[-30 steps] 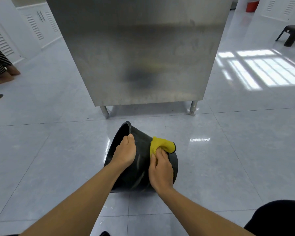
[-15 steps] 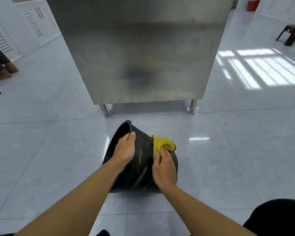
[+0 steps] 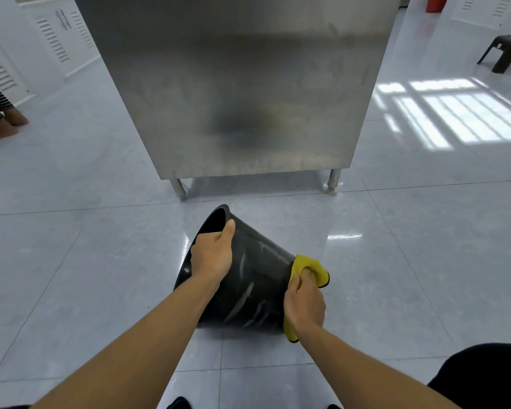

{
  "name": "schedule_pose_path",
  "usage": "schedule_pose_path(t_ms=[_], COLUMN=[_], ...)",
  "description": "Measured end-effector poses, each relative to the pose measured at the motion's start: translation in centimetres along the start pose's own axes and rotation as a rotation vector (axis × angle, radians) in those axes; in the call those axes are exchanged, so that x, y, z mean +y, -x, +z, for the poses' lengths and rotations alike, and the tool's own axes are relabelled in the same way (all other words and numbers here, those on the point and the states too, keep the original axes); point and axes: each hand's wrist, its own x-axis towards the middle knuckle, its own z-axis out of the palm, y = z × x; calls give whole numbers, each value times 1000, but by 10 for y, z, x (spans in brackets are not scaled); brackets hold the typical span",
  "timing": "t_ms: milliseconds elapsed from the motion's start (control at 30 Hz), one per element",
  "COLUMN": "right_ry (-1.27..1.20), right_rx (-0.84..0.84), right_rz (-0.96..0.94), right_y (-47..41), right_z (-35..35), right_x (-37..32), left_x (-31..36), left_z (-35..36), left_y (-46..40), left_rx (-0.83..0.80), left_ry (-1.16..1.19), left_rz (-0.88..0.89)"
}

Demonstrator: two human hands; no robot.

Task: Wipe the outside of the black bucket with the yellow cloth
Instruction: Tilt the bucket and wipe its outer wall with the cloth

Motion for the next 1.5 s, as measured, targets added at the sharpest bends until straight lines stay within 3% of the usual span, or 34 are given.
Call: schedule_pose_path(t_ms=[267,400,567,700,867,1233,1500], right_ry=[-20,-128,-210,-207,-194,-104,-230], right_rx=[0,-37,-72,-54,-70,-31,-75], right_rz=[-350,-535,-687,-698,-649,-400,-629], right_y=[26,42,55,54,46,19,48], right_z=[9,16,23,24,19,20,26], right_x=[-36,-60,-79,-78,-73,-43,-72], left_x=[-1,4,4,4,5,5,3], left_z=[3,-2,-5,-6,-3,-2,-3], left_y=[-5,1,1,0,4,5,10], left_rx=[-72,-64,-165,-222,-181,-135,-103], left_ry=[-207,-82,117,160,167,-30,61], left_rz=[-115,-204,-219,-178,-214,-187,-129])
